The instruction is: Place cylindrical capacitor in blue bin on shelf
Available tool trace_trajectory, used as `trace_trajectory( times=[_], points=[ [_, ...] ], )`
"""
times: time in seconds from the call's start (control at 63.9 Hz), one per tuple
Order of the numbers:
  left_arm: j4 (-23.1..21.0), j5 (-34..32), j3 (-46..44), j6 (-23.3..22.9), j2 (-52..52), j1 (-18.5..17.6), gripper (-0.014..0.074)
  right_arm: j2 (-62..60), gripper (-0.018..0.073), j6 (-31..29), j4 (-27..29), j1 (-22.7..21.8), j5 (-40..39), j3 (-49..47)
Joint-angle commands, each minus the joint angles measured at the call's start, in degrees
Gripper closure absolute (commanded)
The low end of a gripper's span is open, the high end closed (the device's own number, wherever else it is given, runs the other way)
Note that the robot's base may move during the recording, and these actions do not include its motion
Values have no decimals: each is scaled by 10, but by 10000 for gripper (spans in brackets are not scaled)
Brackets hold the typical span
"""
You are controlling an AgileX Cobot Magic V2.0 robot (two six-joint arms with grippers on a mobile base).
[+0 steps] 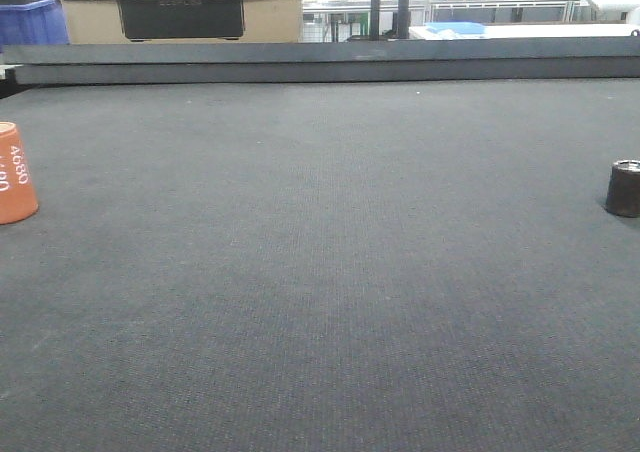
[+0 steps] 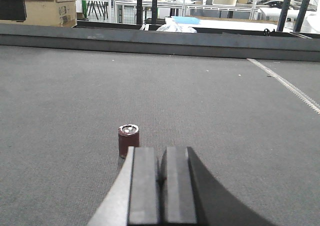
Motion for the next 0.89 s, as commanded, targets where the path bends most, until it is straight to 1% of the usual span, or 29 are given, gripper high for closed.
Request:
trace_trajectory(
  times=[0.0, 0.125, 0.204, 0.282, 0.376, 0.47, 0.517, 0.595, 0.689, 0.736, 0.799, 0.877],
  points=[
    [-2, -19, -1, 0, -2, 2, 708, -2, 722, -2, 0, 0, -18, 0],
    [-2, -47, -1, 0, -2, 2, 708, -2, 722, -2, 0, 0, -29, 0],
    [-2, -54, -1, 0, -2, 2, 708, -2, 722, -2, 0, 0, -49, 0],
    [-2, -75, -1, 0, -2, 2, 708, -2, 722, -2, 0, 0, -65, 0],
    [-5, -118, -1, 0, -2, 2, 708, -2, 722, -2, 1, 0, -121, 0],
    [-27, -173, -1, 0, -2, 2, 708, -2, 722, -2, 33, 0, -151, -1],
    [-28, -173, -16, 0, -2, 2, 708, -2, 722, -2, 44, 0, -145, -26],
    [-28, -133, -69, 0, -2, 2, 708, -2, 722, -2, 44, 0, -113, -80],
    [-27, -39, -153, 0, 3, 2, 701, -2, 722, -2, 44, 0, -47, -154],
    [-26, 9, -195, 0, 18, 2, 671, 10, 722, -2, 44, 0, -16, -189],
    [-26, 70, -248, 0, 45, 2, 588, 34, 719, -2, 44, 0, 17, -231],
    [-26, 120, -296, 0, 80, 2, 433, 61, 681, -2, 44, 0, 21, -254]
  ],
)
